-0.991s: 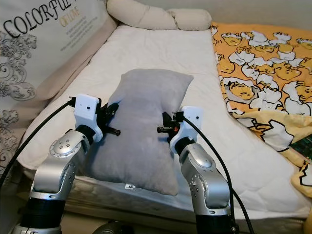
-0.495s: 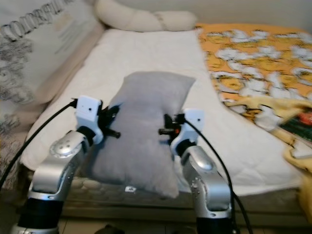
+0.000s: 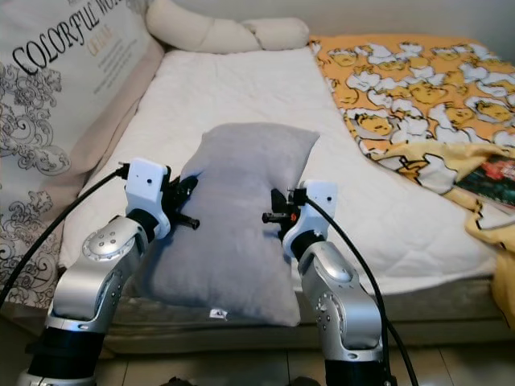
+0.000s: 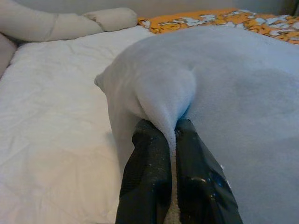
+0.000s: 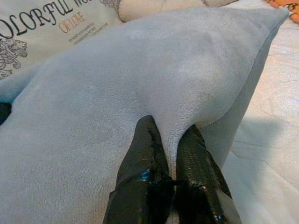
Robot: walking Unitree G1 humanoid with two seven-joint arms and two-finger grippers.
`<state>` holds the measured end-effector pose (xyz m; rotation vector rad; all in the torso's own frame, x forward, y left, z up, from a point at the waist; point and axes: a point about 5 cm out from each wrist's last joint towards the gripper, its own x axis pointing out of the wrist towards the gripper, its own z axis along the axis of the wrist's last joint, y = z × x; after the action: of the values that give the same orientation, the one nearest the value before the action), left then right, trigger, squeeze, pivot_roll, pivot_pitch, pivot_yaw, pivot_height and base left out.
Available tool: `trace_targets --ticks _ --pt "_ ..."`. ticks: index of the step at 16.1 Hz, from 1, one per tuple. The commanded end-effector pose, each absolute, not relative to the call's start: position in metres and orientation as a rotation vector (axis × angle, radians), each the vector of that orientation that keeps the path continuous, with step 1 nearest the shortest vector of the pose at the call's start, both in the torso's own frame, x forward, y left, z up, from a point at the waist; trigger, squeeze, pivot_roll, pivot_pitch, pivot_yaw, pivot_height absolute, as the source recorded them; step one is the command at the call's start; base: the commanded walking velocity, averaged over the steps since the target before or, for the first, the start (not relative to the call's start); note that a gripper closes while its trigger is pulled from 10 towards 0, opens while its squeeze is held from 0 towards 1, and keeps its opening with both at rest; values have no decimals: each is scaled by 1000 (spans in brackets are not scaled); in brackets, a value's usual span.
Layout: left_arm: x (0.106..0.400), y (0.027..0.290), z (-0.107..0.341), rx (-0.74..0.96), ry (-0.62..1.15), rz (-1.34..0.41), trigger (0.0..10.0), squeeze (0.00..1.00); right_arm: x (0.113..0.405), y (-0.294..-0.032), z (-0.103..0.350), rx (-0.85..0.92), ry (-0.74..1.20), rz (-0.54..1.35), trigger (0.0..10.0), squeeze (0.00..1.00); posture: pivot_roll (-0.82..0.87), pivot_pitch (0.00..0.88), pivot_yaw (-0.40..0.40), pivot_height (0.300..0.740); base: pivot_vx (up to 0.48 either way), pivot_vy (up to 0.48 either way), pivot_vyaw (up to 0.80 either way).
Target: Clean up the room
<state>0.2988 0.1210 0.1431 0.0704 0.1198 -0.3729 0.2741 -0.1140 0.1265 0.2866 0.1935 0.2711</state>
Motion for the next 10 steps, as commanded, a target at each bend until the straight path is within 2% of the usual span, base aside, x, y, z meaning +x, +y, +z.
trace_targets --ticks 1,7,9,10 --pt "300 125 153 78 81 -344 10000 0 277 -118 135 291 156 258 10000 0 4 0 41 740 0 296 0" --pt "300 128 156 80 76 -339 10000 0 280 -115 134 305 159 262 10000 0 18 0 37 740 0 298 0" --pt "301 127 156 82 75 -345 10000 0 281 -115 134 309 158 261 10000 0 19 0 39 740 0 311 -656" --pt "301 127 157 83 75 -349 10000 0 281 -115 134 306 153 258 10000 0 16 0 47 740 0 326 0"
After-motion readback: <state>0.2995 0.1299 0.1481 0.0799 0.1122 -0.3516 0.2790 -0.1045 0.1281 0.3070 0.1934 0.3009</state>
